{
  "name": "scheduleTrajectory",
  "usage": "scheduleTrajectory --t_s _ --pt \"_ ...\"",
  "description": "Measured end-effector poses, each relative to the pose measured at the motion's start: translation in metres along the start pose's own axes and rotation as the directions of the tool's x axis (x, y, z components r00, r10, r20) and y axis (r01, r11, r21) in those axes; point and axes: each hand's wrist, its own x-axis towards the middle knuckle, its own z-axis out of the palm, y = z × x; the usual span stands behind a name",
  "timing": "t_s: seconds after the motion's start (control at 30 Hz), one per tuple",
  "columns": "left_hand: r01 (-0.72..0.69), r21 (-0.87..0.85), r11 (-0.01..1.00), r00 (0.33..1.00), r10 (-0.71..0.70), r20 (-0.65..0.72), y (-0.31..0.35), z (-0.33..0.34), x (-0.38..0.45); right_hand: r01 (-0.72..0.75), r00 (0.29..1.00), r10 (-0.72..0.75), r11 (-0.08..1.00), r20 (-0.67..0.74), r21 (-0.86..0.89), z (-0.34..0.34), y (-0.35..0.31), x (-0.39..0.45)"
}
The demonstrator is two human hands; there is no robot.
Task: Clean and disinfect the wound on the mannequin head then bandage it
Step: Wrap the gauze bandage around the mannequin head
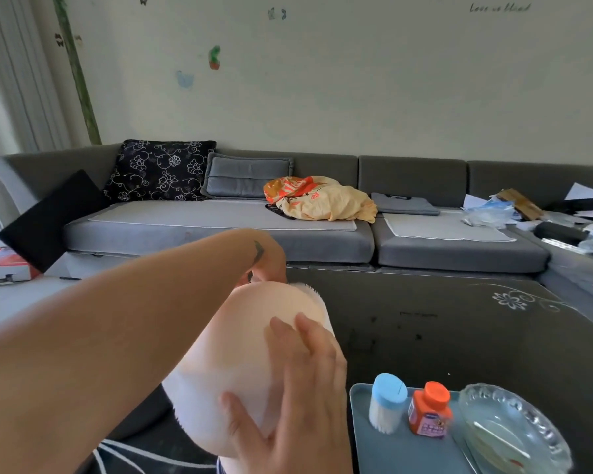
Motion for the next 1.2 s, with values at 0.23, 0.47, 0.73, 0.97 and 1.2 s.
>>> scheduleTrajectory --t_s 0.23,0.47,0.73,0.97,1.2 --pt "-0.033 0.013 0.999 0.996 0.033 -0.081 0.008 -0.003 0.008 0.003 1.000 -0.003 0.999 -0.006 -0.045 0.002 0.002 -0.001" --pt "-0.124 -0.015 0.992 0.992 0.124 -0.017 0.014 -0.003 0.009 -0.001 1.000 0.001 0.997 -0.004 -0.079 0.003 0.002 -0.001" --pt "-0.223 -0.124 0.967 0.972 0.211 -0.103 0.026 0.002 0.005 -0.006 1.000 0.008 0.991 0.012 -0.137 0.003 0.001 -0.002" --pt "-0.275 0.192 0.942 0.936 0.307 -0.170 0.038 0.007 -0.005 -0.003 1.000 0.003 0.992 0.000 -0.130 0.004 0.001 -0.003" --pt "-0.264 0.123 0.957 0.946 0.282 -0.161 0.043 0.005 -0.010 -0.013 0.999 0.018 0.990 0.031 -0.143 0.002 0.002 -0.003"
